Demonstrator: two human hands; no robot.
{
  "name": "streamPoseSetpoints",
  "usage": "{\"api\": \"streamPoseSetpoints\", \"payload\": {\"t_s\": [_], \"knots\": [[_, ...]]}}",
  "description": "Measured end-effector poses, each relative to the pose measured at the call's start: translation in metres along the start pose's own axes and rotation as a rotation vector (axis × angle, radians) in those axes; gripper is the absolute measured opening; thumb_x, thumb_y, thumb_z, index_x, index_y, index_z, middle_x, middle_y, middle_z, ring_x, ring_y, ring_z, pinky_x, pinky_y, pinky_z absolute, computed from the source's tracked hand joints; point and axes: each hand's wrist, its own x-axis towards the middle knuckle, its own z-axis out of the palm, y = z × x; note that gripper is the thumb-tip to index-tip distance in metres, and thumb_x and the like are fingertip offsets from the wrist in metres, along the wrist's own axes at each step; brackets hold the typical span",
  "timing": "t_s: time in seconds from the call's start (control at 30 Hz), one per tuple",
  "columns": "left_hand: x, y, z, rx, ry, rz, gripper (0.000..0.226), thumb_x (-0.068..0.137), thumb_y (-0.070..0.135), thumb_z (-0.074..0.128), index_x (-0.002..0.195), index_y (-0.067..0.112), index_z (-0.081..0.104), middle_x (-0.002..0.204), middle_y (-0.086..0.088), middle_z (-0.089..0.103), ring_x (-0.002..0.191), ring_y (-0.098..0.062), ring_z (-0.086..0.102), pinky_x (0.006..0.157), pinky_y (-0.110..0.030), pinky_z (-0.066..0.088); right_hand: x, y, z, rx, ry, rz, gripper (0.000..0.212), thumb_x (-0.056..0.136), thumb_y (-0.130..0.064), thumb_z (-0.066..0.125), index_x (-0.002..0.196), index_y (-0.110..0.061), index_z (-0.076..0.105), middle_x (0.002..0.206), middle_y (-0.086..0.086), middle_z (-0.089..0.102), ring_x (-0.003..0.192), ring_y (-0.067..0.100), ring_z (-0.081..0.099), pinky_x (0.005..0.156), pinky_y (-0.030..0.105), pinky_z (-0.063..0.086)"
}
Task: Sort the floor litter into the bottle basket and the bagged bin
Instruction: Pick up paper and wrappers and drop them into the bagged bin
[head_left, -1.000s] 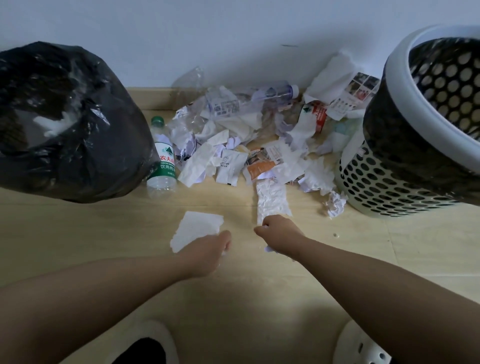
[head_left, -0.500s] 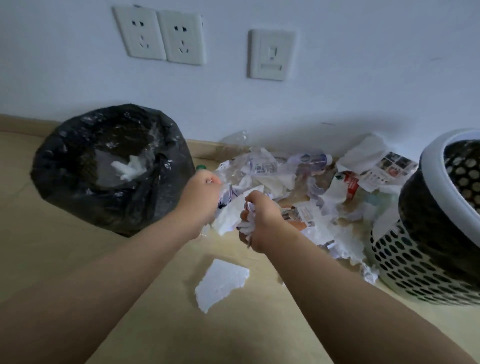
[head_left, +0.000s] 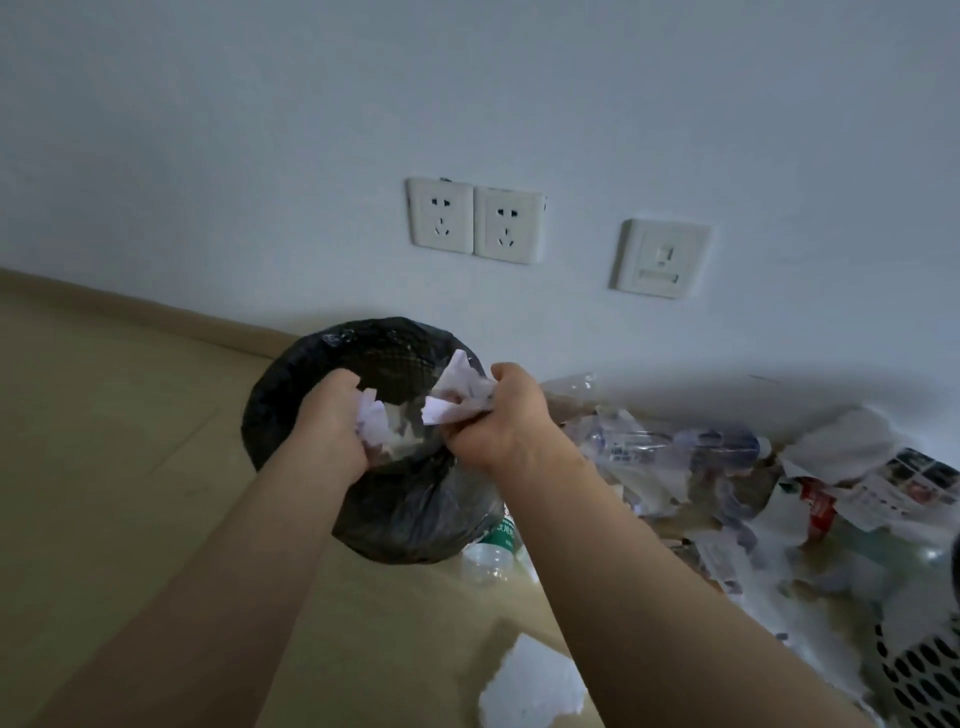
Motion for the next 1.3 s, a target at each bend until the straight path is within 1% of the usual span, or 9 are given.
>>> {"api": "streamPoseSetpoints", "payload": {"t_s": [0.03,0.1,0.2,0.6,0.77,0.87,0.97,1.2,1.3], "knots": [[-0.003,0.003,-0.001,-0.031,-0.042,-0.041,0.046,0.1,0.018,0.037,0.143,0.004,0.033,0.143,-0.018,0.042,0.121,-0.034,0.05,0.095,-0.032,0.045,-0.001,0.004,0.007,-0.012,-0.012,-0.001,0.027,0.099,-0.031,0.038,0.097,-0.01,0.055,0.079,0.002,0.062,0.047,0.01,0.054,0.03,0.016,0.039],[-0.005,0.009,-0.006,-0.143,-0.091,-0.132,0.05,0.099,0.029,0.038,0.145,0.011,0.032,0.14,-0.011,0.044,0.125,-0.028,0.047,0.091,-0.039,0.042,-0.002,0.01,0.015,-0.065,-0.028,-0.01,0.045,0.098,-0.038,0.041,0.132,-0.009,0.047,0.117,0.008,0.058,0.088,0.018,0.062,0.073,0.026,0.056],[0.002,0.013,-0.014,-0.248,-0.121,-0.139,0.054,0.095,0.037,0.045,0.142,0.011,0.037,0.133,-0.009,0.049,0.112,-0.027,0.053,0.074,-0.039,0.047,-0.006,0.013,0.014,-0.16,-0.114,-0.01,0.056,0.1,-0.041,0.035,0.148,-0.014,0.026,0.153,0.003,0.03,0.141,0.024,0.03,0.115,0.034,0.023],[-0.002,0.015,-0.005,-0.039,-0.096,-0.076,0.036,0.097,0.036,0.045,0.11,0.002,0.05,0.077,-0.013,0.047,0.081,-0.027,0.053,0.086,-0.039,0.047,-0.003,-0.005,-0.008,-0.375,-0.128,-0.159,0.063,0.101,-0.046,0.02,0.151,-0.011,0.008,0.159,0.007,0.011,0.147,0.022,0.007,0.119,0.042,0.007],[0.009,0.007,0.007,0.285,-0.011,0.099,0.036,0.094,0.024,0.05,0.126,0.006,0.052,0.12,-0.005,0.054,0.117,-0.026,0.052,0.103,-0.037,0.04,-0.003,-0.015,-0.031,-0.385,-0.085,-0.192,0.057,0.101,-0.044,0.023,0.15,-0.016,0.017,0.156,0.006,0.023,0.145,0.025,0.018,0.119,0.043,0.012],[0.012,0.0,0.009,0.539,-0.023,0.257,0.01,0.094,0.014,0.049,0.091,0.012,0.058,0.088,-0.003,0.055,0.083,-0.018,0.053,0.077,-0.031,0.046,-0.003,-0.02,-0.041,-0.39,-0.051,-0.201,0.054,0.101,-0.043,0.027,0.149,-0.019,0.022,0.155,0.007,0.027,0.143,0.027,0.024,0.119,0.046,0.014],[0.011,-0.01,0.01,0.788,-0.055,0.33,0.015,0.094,0.01,0.043,0.095,0.014,0.058,0.073,-0.004,0.052,0.066,-0.017,0.052,0.056,-0.027,0.045,-0.006,-0.02,-0.045,-0.425,-0.039,-0.197,0.053,0.102,-0.041,0.027,0.149,-0.018,0.023,0.155,0.009,0.025,0.144,0.027,0.022,0.119,0.044,0.014],[0.025,-0.024,0.003,1.166,-0.088,0.391,0.037,0.093,0.01,0.038,0.125,0.023,0.049,0.126,-0.007,0.05,0.103,-0.023,0.051,0.088,-0.033,0.045,-0.007,-0.021,-0.052,-0.435,0.013,-0.191,0.048,0.101,-0.04,0.031,0.145,-0.021,0.032,0.152,0.011,0.031,0.141,0.029,0.027,0.115,0.043,0.025],[0.022,-0.03,0.006,1.186,-0.139,0.454,0.034,0.096,0.012,0.037,0.123,0.022,0.054,0.126,-0.007,0.053,0.106,-0.022,0.051,0.089,-0.031,0.044,-0.009,-0.028,-0.062,-0.469,0.072,-0.198,0.047,0.101,-0.039,0.034,0.145,-0.022,0.033,0.152,0.01,0.032,0.14,0.029,0.03,0.107,0.042,0.03]]}}
